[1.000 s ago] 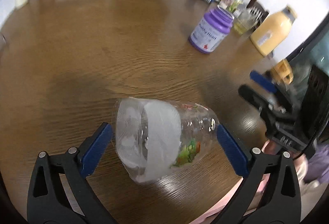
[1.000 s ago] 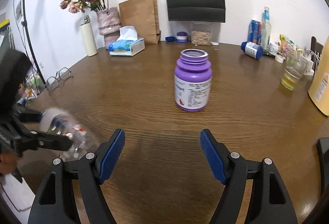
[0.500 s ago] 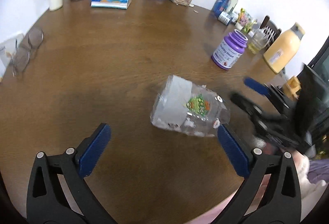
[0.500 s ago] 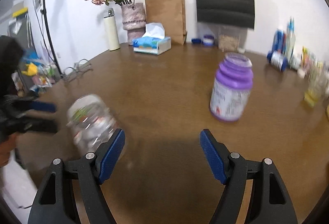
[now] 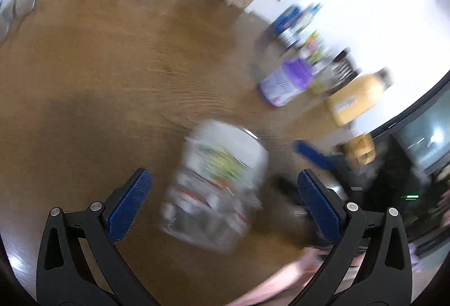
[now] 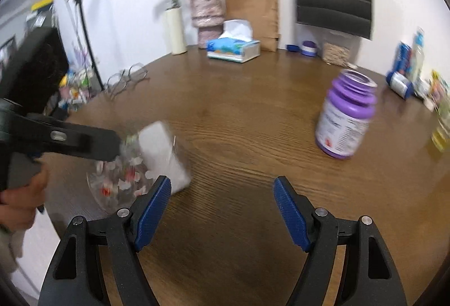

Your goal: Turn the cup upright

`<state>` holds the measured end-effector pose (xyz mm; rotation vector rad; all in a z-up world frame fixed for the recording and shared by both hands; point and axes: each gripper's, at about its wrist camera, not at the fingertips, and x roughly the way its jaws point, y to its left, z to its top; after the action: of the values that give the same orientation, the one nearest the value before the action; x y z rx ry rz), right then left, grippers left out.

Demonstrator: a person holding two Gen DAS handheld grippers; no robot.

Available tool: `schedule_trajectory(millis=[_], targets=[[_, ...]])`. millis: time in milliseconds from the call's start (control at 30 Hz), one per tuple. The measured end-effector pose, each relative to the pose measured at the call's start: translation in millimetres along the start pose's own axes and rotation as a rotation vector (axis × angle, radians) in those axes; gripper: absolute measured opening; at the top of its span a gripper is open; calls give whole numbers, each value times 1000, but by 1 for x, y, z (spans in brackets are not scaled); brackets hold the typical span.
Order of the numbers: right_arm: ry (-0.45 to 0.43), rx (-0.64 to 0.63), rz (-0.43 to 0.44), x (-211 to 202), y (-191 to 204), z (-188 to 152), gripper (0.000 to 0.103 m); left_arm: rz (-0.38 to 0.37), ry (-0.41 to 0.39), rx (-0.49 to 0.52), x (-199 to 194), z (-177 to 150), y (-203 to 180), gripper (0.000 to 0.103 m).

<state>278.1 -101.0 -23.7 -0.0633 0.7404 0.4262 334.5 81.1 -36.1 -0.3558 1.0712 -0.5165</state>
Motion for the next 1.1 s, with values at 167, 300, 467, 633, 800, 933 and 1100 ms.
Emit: schedule_trajectory(millis=[167, 300, 467, 633, 800, 933, 1100], targets=[[-27, 72, -79, -23, -32, -3, 80, 11, 155, 132, 38, 4, -19, 59], [-50, 137, -87, -39, -53, -5, 80, 65, 117, 259, 38, 1, -47, 57], [-101, 203, 22, -52, -68, 13, 80, 74, -134, 301, 0, 15, -67, 57], [-200, 141, 218, -63, -63, 66, 81, 141, -393, 400, -31, 44, -98, 58], [-157, 129, 428, -39, -61, 112, 91, 133, -523, 428, -38, 49, -104, 58], [-83, 192, 600, -5, -68, 135, 91, 37, -625, 405, -36, 50, -98, 58], [-49, 290, 661, 26, -79, 154, 65, 65, -670, 396, -26, 70, -103, 60]])
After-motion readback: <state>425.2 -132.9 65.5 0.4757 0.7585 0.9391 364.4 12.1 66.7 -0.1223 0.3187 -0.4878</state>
